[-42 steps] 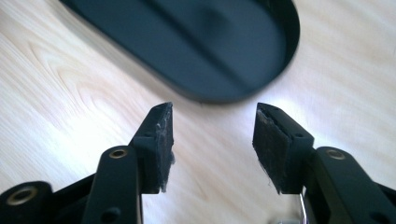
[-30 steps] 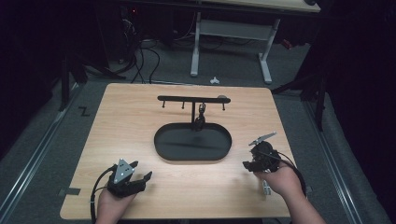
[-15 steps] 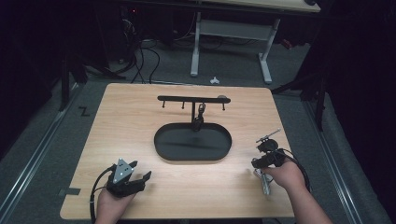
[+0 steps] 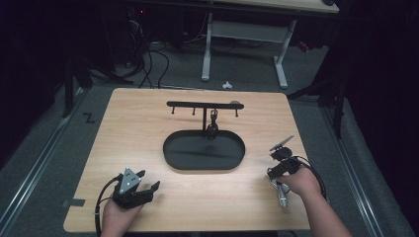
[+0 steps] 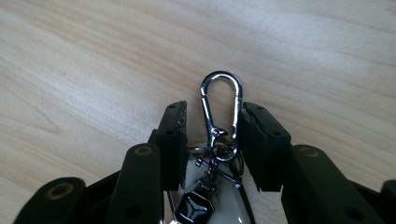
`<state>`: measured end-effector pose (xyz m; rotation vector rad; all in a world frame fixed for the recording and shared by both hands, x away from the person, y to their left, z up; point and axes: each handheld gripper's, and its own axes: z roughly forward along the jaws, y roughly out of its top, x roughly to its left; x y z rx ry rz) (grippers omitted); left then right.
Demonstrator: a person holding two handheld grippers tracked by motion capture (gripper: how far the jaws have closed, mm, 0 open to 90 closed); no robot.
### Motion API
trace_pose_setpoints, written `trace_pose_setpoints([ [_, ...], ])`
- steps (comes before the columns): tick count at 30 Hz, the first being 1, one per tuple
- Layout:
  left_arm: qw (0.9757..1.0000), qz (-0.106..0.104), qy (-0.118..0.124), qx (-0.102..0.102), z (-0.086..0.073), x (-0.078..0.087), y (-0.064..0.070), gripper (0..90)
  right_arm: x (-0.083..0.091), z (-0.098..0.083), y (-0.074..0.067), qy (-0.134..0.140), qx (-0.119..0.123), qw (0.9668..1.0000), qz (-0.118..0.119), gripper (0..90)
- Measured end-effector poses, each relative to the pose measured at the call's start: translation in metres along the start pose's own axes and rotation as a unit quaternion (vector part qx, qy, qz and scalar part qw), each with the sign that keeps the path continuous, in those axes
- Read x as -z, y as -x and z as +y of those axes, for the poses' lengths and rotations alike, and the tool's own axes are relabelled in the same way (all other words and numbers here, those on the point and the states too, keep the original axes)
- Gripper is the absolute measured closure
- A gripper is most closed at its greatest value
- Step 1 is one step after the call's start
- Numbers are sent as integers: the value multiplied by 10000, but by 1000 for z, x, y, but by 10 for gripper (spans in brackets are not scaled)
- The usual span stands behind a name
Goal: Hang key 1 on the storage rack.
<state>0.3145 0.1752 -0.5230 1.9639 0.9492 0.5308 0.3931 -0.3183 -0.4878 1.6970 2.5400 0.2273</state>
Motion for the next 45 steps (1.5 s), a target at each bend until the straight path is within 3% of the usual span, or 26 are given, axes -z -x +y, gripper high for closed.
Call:
trace_pose_setpoints([
  [4,10000,-9,-3,2,0,0,0,325,0,-1,-6,12,191,9997,-119,693],
  [7,10000,-9,11,6,0,0,0,325,0,-2,-8,-13,161,9998,-136,693],
  [15,10000,-22,6,4,0,0,1,326,0,-4,-16,-4,431,9988,-243,723],
  [19,10000,-26,8,8,0,0,2,326,0,-4,-18,45,464,9985,-296,731],
  [25,10000,-26,11,23,0,0,2,327,0,-3,-16,69,382,9991,-180,730],
  [37,10000,-37,0,21,-1,0,1,326,2,-1,-19,16,594,9978,-305,614],
  [45,10000,-52,-1,21,0,1,0,327,1,-2,-22,-100,842,9957,-367,703],
])
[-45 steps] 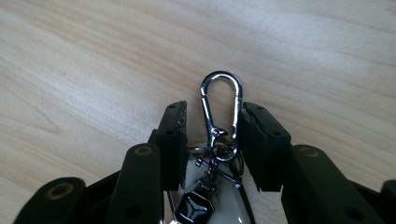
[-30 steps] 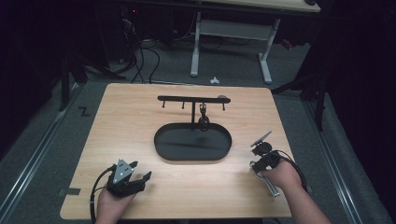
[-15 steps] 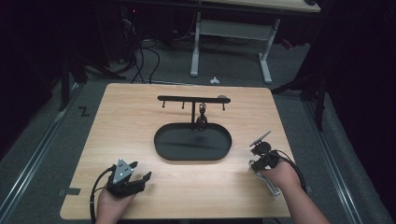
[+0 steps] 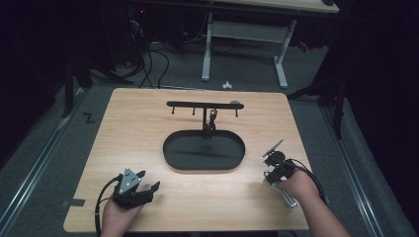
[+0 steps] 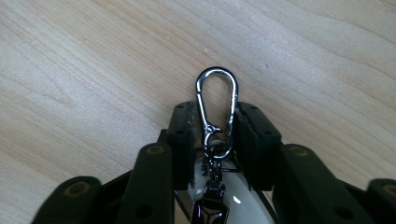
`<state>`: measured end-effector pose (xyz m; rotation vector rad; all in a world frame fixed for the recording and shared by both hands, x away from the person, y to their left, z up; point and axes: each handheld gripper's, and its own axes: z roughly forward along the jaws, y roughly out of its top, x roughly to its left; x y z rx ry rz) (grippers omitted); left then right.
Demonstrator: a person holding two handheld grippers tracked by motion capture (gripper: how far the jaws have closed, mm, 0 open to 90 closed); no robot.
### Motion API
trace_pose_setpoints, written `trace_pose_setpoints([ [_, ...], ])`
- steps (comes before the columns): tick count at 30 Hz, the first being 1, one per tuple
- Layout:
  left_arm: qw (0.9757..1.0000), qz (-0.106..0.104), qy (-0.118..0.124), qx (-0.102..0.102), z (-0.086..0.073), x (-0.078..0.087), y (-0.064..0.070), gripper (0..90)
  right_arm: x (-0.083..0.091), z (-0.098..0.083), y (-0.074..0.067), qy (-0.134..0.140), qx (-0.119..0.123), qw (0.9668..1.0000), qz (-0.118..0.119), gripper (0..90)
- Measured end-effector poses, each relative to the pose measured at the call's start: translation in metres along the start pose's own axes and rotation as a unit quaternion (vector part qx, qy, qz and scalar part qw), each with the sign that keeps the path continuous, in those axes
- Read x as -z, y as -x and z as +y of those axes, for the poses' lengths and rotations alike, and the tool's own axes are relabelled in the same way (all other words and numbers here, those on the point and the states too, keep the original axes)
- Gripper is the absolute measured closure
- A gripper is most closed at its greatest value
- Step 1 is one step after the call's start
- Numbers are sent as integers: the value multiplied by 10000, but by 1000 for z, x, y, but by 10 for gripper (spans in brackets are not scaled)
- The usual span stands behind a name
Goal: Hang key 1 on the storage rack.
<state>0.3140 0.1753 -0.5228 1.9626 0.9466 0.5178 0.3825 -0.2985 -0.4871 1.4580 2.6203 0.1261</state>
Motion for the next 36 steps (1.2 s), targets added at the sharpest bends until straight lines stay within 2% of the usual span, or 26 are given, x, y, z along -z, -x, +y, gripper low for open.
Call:
trace_pose_setpoints([
  [1,10000,-5,0,-6,0,0,0,327,0,0,-4,6,83,9999,-94,726],
  [2,10000,-11,3,-10,1,0,0,327,0,0,-4,6,83,9999,-94,726],
  [3,10000,-15,11,-9,1,0,0,329,0,0,-7,9,102,9997,-206,729],
  [5,10000,-18,27,-5,1,0,1,329,0,0,-8,12,62,9998,-210,730],
  [6,10000,-16,33,-3,1,0,0,329,0,-1,-7,31,28,9998,-184,731],
  [7,10000,-16,30,8,1,1,0,329,0,-1,-3,63,-159,9998,-32,732],
  [8,10000,-16,30,8,1,1,0,330,0,-1,-3,63,-159,9998,-32,732],
  [9,10000,-14,48,25,1,1,0,330,0,-2,0,109,-250,9996,89,734],
  [13,10000,-9,38,19,1,0,-1,331,3,-2,3,224,-343,9989,229,736],
  [15,10000,-13,30,34,0,0,-1,330,7,-1,4,300,-345,9987,224,739],
  [17,10000,-9,37,26,1,0,-1,331,10,-1,5,373,-407,9976,425,739],
  [24,10000,-38,15,-11,1,0,1,331,21,-2,2,425,-283,9977,447,738],
  [32,10000,-43,22,-8,1,0,1,331,49,-4,1,647,-241,9967,427,738],
  [36,10000,-35,23,-29,1,-1,1,331,57,-4,0,711,-215,9964,414,737],
])
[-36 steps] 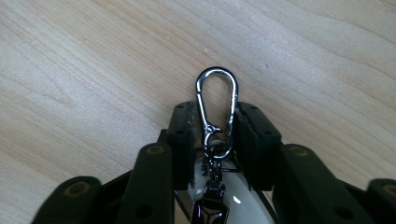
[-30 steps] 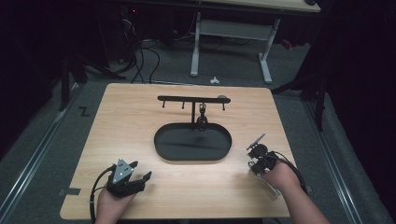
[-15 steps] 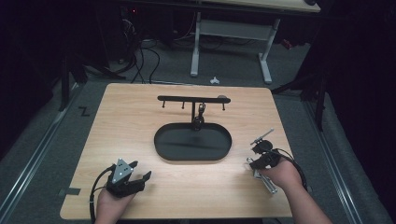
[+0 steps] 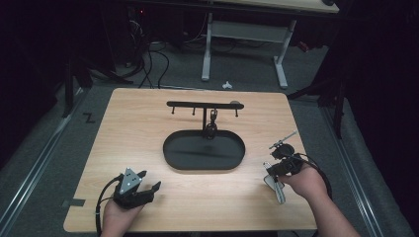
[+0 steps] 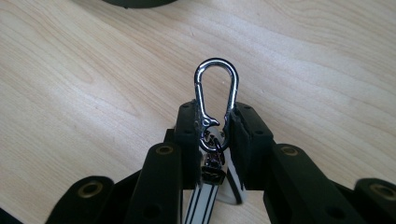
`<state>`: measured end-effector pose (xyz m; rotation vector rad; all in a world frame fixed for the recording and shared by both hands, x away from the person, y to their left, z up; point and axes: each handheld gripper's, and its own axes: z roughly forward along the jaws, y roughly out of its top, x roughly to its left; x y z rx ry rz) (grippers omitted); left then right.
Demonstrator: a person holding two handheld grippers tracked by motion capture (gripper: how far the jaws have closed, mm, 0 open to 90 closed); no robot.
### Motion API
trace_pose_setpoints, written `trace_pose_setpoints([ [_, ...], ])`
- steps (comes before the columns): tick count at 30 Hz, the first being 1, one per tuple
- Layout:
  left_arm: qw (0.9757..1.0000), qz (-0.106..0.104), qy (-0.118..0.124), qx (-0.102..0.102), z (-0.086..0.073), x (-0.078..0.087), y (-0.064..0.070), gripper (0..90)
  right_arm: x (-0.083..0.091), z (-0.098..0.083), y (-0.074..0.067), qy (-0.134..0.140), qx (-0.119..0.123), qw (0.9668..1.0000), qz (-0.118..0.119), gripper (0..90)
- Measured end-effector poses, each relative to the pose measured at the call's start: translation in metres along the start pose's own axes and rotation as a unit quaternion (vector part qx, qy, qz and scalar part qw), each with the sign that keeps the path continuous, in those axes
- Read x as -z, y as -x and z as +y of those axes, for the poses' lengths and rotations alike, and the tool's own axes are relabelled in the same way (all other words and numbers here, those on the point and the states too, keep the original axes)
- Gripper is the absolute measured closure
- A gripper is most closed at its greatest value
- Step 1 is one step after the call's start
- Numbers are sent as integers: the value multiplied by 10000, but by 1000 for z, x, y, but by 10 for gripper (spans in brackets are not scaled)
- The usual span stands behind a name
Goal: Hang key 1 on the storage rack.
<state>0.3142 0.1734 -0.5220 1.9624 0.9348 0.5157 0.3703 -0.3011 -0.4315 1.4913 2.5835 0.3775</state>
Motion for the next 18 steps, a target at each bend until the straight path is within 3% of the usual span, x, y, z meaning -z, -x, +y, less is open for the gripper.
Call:
trace_pose_setpoints([
  [18,10000,-16,31,11,1,1,-1,331,35,18,-10,297,1,9995,-93,738],
])
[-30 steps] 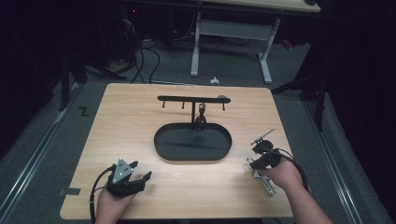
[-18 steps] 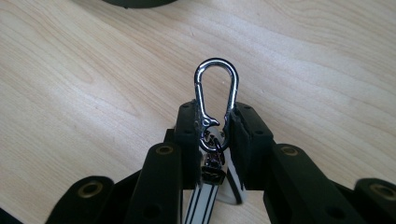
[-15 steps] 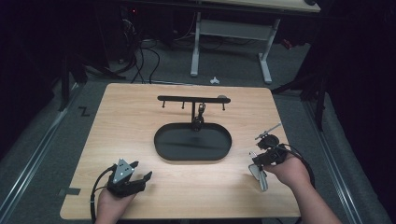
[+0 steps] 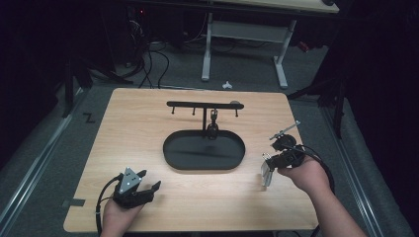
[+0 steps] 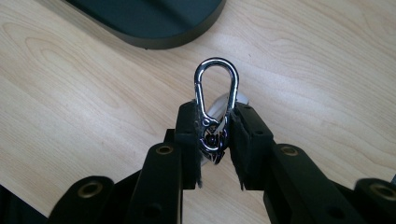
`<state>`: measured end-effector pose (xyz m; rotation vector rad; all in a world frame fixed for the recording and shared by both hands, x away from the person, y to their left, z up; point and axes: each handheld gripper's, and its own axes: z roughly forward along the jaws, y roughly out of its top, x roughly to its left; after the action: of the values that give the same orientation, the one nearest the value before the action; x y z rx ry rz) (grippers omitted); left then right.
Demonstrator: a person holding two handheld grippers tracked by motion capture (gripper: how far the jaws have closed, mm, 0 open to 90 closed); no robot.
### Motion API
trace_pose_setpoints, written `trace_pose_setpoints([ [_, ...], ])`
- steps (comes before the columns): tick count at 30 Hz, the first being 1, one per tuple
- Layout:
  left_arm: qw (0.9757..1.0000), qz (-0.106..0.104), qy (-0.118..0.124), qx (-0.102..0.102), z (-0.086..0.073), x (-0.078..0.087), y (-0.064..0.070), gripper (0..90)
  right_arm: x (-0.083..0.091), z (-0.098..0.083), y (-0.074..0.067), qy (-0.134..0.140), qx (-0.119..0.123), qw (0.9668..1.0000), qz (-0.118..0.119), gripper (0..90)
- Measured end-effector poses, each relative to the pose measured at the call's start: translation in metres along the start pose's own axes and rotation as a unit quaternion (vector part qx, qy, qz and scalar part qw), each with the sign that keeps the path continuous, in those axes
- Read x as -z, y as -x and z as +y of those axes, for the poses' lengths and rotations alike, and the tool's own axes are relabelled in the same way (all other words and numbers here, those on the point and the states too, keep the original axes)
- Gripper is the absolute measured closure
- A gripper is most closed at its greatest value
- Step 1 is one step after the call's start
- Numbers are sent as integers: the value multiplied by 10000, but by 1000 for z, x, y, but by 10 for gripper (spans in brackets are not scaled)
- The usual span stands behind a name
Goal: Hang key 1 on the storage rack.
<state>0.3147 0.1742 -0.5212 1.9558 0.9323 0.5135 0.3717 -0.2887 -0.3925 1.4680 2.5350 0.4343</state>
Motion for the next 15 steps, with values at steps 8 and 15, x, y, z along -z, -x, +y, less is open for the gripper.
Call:
trace_pose_setpoints([
  [8,10000,7,15,10,0,0,0,331,9,7,-1,69,47,9999,-60,738],
  [15,10000,3,0,0,0,0,0,331,18,14,0,124,35,9998,-116,738],
])
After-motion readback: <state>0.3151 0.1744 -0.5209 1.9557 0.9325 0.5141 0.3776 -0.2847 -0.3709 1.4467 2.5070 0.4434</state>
